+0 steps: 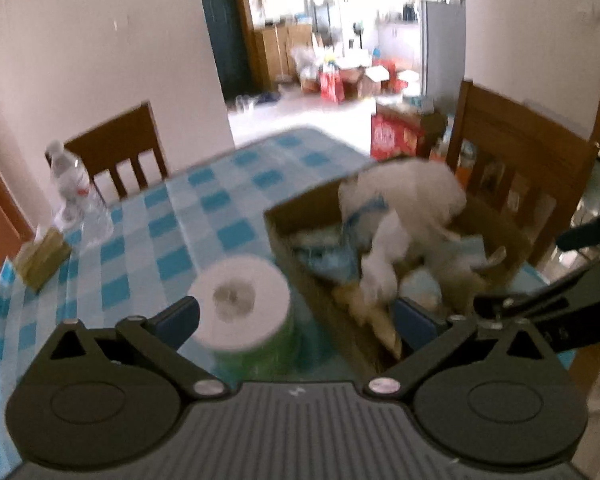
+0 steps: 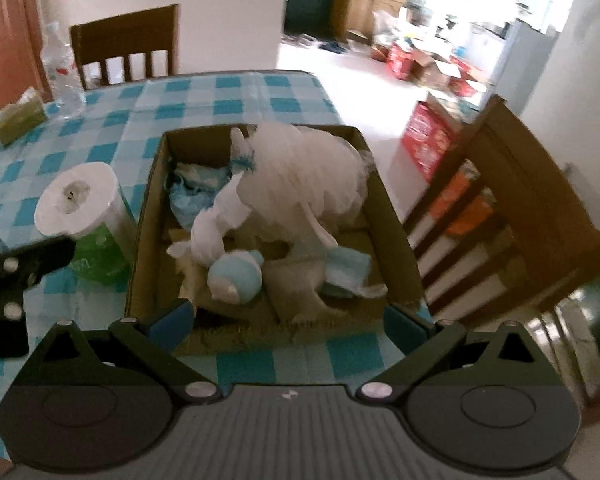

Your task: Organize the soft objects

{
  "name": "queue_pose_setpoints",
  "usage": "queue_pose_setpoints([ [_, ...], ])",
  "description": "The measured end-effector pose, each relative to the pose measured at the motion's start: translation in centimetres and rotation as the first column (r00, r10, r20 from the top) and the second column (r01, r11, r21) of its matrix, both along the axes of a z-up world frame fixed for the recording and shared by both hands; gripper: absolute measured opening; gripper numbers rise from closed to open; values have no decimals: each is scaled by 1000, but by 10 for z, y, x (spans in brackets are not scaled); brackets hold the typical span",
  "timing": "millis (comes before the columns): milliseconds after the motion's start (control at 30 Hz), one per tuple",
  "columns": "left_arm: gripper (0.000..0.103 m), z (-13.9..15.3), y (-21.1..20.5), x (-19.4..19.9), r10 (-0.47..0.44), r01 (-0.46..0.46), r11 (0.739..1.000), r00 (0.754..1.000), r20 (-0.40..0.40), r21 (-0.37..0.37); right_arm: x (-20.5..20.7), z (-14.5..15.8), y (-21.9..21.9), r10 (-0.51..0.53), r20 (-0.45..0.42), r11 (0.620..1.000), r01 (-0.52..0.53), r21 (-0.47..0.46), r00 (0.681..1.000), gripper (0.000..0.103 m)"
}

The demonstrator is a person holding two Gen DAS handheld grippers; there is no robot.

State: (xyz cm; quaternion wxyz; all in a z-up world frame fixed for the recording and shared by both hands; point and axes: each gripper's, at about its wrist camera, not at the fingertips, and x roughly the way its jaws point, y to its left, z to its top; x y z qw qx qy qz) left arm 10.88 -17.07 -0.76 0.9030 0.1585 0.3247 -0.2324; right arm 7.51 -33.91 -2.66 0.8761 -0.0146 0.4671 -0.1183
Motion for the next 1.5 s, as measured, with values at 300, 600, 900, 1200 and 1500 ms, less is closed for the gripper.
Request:
queue_pose_setpoints([
  [300,102,18,23,-15,6,-10,1000,986,-169,-25,-31,28,18,-159,8,987,159,-14,987,103],
  [600,102,29,26,-21,-2,4,1000,986,-166,11,-46,37,22,-210,22,977,211,-23,977,103],
  [900,102,27,23,-21,-6,13,999,985,-173,42,-49,38,23,-219,22,976,219,-14,976,103],
  [1200,102,27,24,-20,-4,11,999,985,-173,41,-50,38,24,-216,21,976,216,-15,976,103],
  [1500,102,27,24,-20,-3,10,999,985,-173,42,-49,39,27,-207,15,978,207,-14,978,103],
])
